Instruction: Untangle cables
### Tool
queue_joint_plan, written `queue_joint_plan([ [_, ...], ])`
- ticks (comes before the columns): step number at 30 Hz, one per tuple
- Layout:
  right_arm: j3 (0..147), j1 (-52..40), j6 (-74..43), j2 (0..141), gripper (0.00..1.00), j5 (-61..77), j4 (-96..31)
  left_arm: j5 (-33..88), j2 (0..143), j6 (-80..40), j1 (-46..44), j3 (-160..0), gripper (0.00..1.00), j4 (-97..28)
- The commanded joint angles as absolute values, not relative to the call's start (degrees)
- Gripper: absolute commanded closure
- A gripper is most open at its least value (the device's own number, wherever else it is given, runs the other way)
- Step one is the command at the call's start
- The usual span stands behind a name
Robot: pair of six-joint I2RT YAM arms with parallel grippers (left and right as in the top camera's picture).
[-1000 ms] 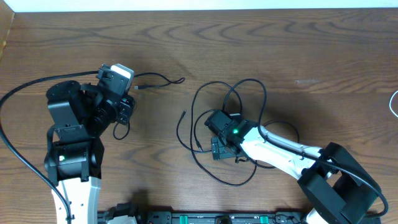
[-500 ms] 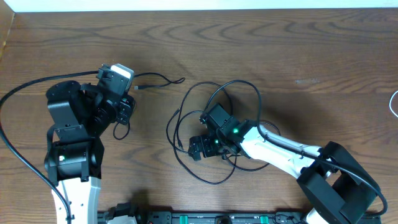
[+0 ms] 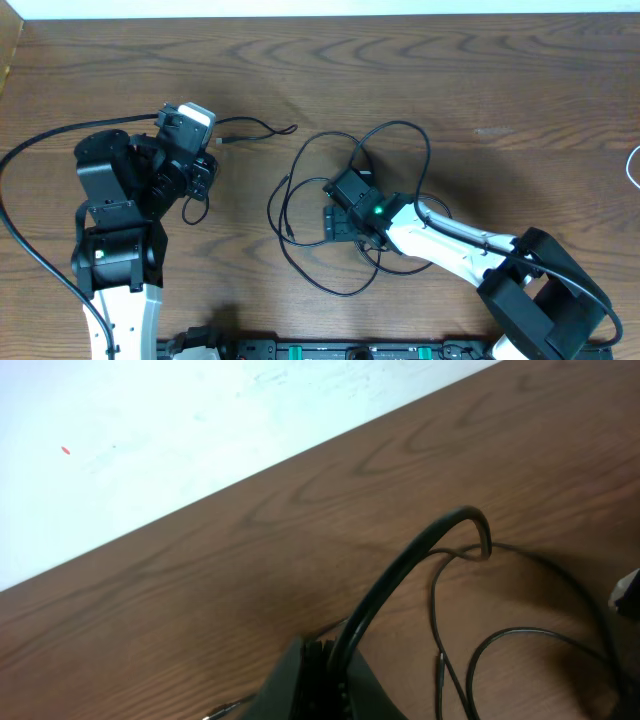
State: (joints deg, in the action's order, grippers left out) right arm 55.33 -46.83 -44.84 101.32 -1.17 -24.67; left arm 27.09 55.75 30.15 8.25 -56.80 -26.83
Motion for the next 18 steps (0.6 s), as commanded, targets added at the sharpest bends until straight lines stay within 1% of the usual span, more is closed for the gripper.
queue_joint_plan([
  [1, 53.9, -46.8, -45.1, 103.0, 0.36, -8.5, -26.0, 28.1, 55.8, 29.6, 8.4, -56.7, 0.93, -27.0],
  [2, 53.9, -46.8, -44.8, 103.0, 0.45, -8.5, -26.5, 28.1, 55.8, 29.6, 8.4, -56.7, 0.92, -27.0],
  [4, 53.8, -46.8, -43.8, 103.0, 0.56, -8.7, -27.4, 28.1, 55.8, 29.6, 8.4, -56.7, 0.93, -27.0],
  [5, 53.8, -46.8, -42.9, 103.0, 0.68, -8.9, -27.8, 28.1, 55.8, 29.6, 8.4, -56.7, 0.93, -27.0],
  [6, 53.8, -46.8, -42.1, 103.0, 0.88, -9.5, -28.2, 28.1, 55.8, 29.6, 8.4, -56.7, 0.93, -27.0],
  [7, 53.8, -46.8, -41.6, 103.0, 0.99, -10.4, -28.7, 28.1, 55.8, 29.6, 8.4, -56.7, 0.92, -27.0],
  [13, 54.3, -44.6, -41.5, 102.6, 0.99, -19.5, -32.2, 28.1, 55.8, 29.6, 8.4, -56.7, 0.92, -27.0],
  [18, 58.8, -35.4, -36.9, 99.5, 0.99, -22.8, -35.4, 28.1, 55.8, 29.6, 8.4, -56.7, 0.93, -27.0],
])
